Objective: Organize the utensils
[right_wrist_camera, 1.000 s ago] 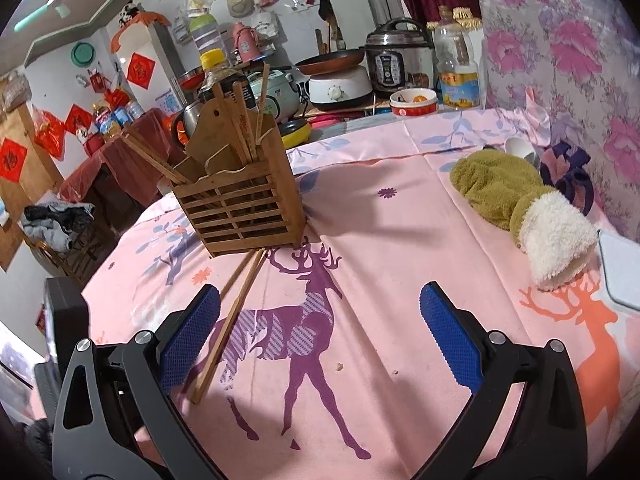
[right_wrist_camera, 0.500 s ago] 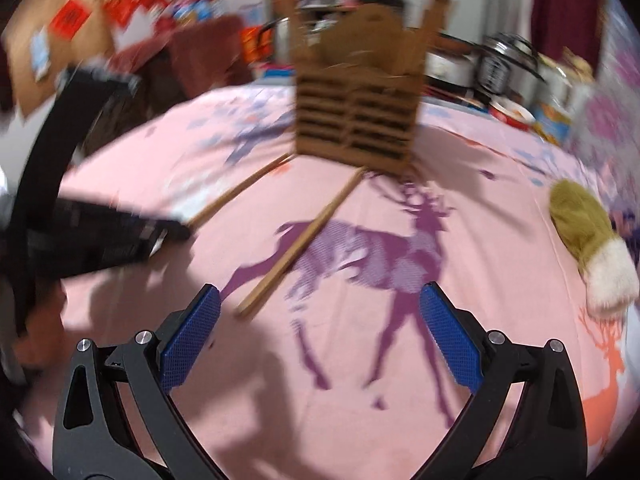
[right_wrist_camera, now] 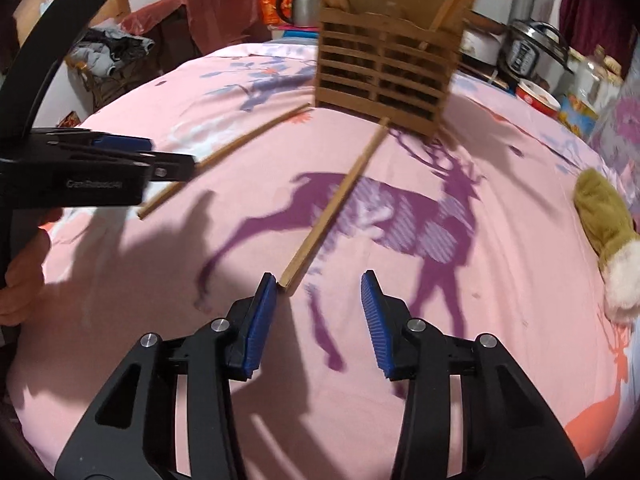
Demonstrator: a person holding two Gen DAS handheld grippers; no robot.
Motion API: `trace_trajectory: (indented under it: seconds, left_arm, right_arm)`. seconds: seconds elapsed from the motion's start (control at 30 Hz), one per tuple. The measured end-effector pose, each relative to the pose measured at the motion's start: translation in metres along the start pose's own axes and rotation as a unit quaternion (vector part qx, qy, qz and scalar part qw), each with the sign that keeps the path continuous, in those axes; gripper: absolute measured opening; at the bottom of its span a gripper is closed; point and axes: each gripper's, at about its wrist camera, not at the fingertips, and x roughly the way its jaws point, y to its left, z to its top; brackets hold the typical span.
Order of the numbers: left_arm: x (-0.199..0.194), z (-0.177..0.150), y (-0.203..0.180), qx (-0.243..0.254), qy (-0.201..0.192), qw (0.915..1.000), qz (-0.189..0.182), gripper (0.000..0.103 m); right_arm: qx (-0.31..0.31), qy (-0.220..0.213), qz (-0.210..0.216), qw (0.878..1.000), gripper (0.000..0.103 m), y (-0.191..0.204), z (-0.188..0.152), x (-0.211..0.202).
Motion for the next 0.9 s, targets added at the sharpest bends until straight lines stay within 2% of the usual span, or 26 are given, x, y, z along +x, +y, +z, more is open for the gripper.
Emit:
trace_trajectory:
  seconds: [0.03, 0.17, 0.3, 0.4, 0.5, 0.77, 0.83, 0.87, 0.9]
  left_arm:
    - [0.0, -0.001, 0.002, -0.004, 0.003, 1.0, -0.004, 0.066]
    - [-0.002, -0.01, 0.012, -0.011, 0.016, 0.9996, -0.018, 0.066]
    - [-0.008, -0.016, 0.019, -0.017, 0.012, 0.9996, -0.016, 0.066]
    - [-0.014, -0.016, 0.021, -0.023, 0.002, 0.9996, -0.014, 0.066]
    - [-0.017, -0.016, 0.019, -0.02, -0.003, 0.9997, -0.014, 0.066]
    - [-0.02, -0.019, 0.008, 0.0, -0.01, 0.9999, -0.003, 0.066]
    - [-0.019, -0.019, 0.008, 0.001, -0.008, 1.0, -0.005, 0.066]
    - [-0.018, -0.02, 0.009, 0.0, -0.006, 1.0, -0.007, 0.066]
    - [-0.017, -0.021, 0.01, 0.0, -0.003, 1.0, -0.009, 0.066]
  right_arm:
    - [0.002, -0.001, -0.02, 1.0, 0.044, -0.007, -0.007, -0.004]
    - [0.044, -0.01, -0.037, 0.998, 0.044, -0.039, -0.025, -0.022]
    - [0.078, -0.03, -0.026, 0.996, 0.047, -0.058, -0.028, -0.033]
    - [0.053, -0.04, -0.013, 0.998, 0.047, -0.045, -0.026, -0.035]
    - [0.015, -0.034, -0.018, 0.999, 0.046, -0.026, -0.025, -0.031]
    - [0.006, -0.029, -0.016, 0.999, 0.043, -0.016, -0.012, -0.021]
    - [-0.002, -0.023, -0.019, 1.0, 0.031, -0.011, -0.007, -0.014]
    - [-0.002, -0.014, -0.018, 1.0, 0.011, -0.01, -0.006, -0.009]
    - [0.006, -0.004, -0.013, 1.0, 0.007, -0.013, -0.005, -0.005]
